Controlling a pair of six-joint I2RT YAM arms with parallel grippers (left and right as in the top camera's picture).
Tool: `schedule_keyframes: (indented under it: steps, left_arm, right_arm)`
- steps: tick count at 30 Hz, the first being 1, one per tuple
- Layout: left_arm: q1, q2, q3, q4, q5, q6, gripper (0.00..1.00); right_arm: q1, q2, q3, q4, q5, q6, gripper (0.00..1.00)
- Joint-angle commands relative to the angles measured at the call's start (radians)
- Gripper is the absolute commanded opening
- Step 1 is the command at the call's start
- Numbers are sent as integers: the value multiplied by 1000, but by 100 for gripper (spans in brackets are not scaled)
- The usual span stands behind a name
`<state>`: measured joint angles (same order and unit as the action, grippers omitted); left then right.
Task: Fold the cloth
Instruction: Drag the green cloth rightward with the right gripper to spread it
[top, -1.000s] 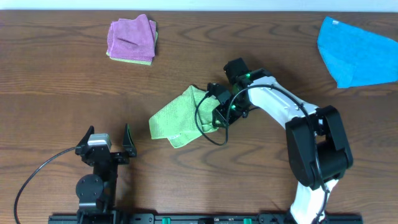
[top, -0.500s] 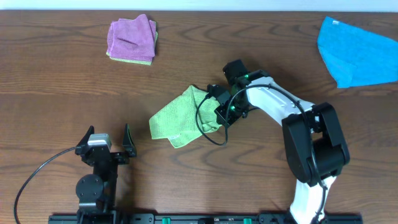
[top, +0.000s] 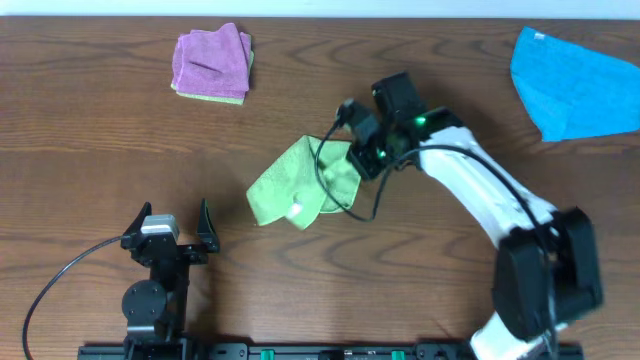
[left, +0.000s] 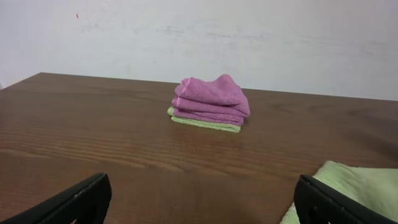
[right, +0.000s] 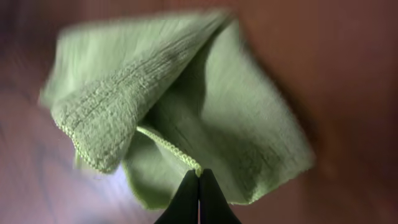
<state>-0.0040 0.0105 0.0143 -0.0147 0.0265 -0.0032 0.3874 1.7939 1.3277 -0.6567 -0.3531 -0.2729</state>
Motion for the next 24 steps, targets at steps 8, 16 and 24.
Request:
schedule_keyframes:
  steps: [8,16,24]
  left_arm:
    - [-4,-6,-10,-61,-8,-3,95]
    - [-4,-6,-10,-61,-8,-3,95]
    - [-4,-6,-10,-61,-7,-3,95]
  right_arm:
    - [-95,-69,0,197,409,285,1]
    - [-106,-54,0,156,666,370,1]
    - [-114,-34,-47,-43,764,460,1]
